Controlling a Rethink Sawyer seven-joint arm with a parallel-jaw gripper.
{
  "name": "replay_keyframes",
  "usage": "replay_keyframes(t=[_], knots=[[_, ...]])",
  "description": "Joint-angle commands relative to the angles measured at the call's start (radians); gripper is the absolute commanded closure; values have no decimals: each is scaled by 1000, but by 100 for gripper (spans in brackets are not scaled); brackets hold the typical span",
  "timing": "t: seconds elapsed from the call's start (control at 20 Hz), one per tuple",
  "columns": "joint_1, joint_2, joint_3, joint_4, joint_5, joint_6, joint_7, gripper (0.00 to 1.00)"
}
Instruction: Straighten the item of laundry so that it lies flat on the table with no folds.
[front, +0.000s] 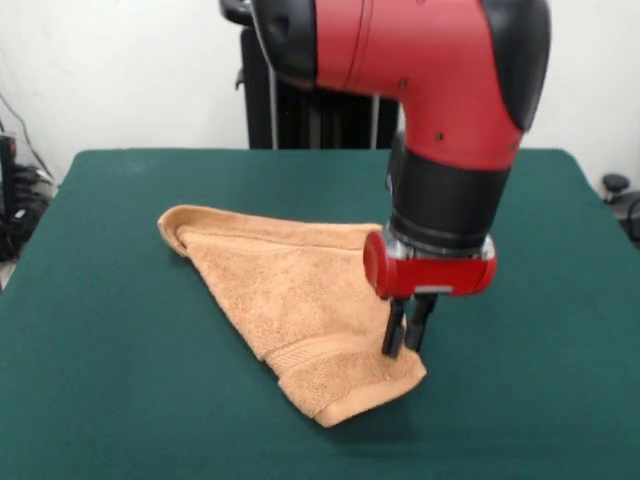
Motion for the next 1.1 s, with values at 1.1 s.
replay_keyframes(t=[1.1], knots=[[-5, -206, 61, 114, 14, 332, 79, 100]])
